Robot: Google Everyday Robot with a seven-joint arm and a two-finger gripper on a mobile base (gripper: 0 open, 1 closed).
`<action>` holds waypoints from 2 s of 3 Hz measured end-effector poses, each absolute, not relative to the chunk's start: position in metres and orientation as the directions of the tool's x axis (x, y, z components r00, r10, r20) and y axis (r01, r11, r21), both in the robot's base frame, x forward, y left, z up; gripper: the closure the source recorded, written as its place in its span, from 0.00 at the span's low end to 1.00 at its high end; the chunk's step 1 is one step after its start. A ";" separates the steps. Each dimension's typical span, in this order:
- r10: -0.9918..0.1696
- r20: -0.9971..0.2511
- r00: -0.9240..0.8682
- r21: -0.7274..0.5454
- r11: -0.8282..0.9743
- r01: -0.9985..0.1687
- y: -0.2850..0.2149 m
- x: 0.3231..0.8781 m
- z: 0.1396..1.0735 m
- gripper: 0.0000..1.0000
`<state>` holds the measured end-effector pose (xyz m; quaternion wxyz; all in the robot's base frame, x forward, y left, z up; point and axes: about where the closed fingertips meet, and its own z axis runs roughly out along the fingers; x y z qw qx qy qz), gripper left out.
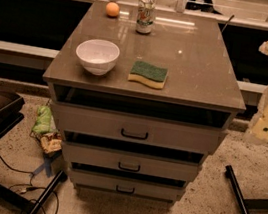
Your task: Open bottom drawer
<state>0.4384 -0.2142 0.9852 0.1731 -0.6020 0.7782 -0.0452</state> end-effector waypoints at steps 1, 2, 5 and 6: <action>-0.953 -0.215 -0.215 -0.279 0.271 -0.921 -0.214 0.438 0.985 0.00; -0.949 -0.228 -0.218 -0.281 0.278 -0.918 -0.214 0.432 0.979 0.00; -0.953 -0.242 -0.183 -0.311 0.255 -0.915 -0.207 0.388 0.834 0.00; -0.973 -0.191 -0.133 -0.293 0.185 -0.938 -0.189 0.387 0.747 0.00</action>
Offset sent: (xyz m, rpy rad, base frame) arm -0.0143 -0.0008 -0.0198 0.0302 0.0024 -0.0097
